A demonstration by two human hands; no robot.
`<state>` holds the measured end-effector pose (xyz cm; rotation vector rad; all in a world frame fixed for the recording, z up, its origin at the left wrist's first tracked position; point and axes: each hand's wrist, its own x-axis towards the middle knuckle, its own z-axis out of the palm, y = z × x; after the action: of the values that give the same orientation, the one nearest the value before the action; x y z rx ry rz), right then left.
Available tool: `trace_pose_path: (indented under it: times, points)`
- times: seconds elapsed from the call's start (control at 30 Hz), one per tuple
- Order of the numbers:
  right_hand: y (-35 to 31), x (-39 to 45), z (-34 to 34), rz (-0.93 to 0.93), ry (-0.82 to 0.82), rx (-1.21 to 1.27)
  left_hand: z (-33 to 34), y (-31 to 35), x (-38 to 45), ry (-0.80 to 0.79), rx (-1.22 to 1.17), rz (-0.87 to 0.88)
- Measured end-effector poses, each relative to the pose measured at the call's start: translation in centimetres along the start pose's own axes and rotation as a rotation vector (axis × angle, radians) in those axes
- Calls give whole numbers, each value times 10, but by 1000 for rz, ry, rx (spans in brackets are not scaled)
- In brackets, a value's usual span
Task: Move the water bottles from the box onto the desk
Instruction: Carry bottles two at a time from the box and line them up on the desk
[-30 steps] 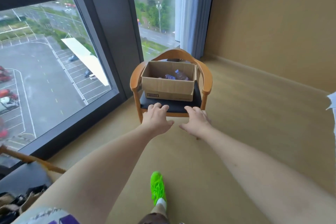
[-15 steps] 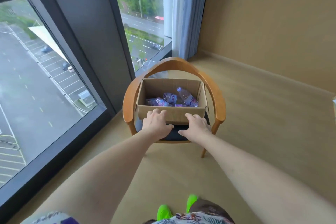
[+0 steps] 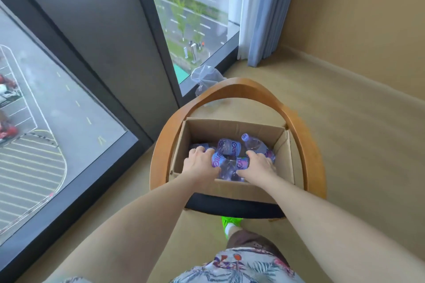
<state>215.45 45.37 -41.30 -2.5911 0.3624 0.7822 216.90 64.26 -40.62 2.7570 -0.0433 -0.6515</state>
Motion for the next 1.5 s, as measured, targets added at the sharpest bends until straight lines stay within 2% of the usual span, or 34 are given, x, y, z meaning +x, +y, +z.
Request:
trace_pose_path:
  times: [0.3, 0.47, 0.67, 0.9, 1.1, 1.23, 1.33, 1.5]
  points:
    - [10, 121, -15, 131, 0, 104, 16, 25, 117, -163, 7, 32]
    - [26, 152, 10, 273, 49, 106, 61, 16, 133, -306, 248, 267]
    - [39, 175, 43, 310, 126, 108, 90, 8, 154, -450, 537, 557]
    - [39, 188, 72, 390, 324, 230, 112, 3, 161, -444, 743, 664]
    - [45, 187, 75, 402, 401, 233, 122, 4, 159, -409, 750, 649]
    - [50, 176, 73, 407, 459, 370, 113, 4, 163, -496, 670, 593]
    - [58, 164, 69, 428, 493, 512, 97, 3, 161, -551, 594, 489]
    - [51, 135, 46, 421, 492, 608, 58, -10, 148, -568, 292, 236]
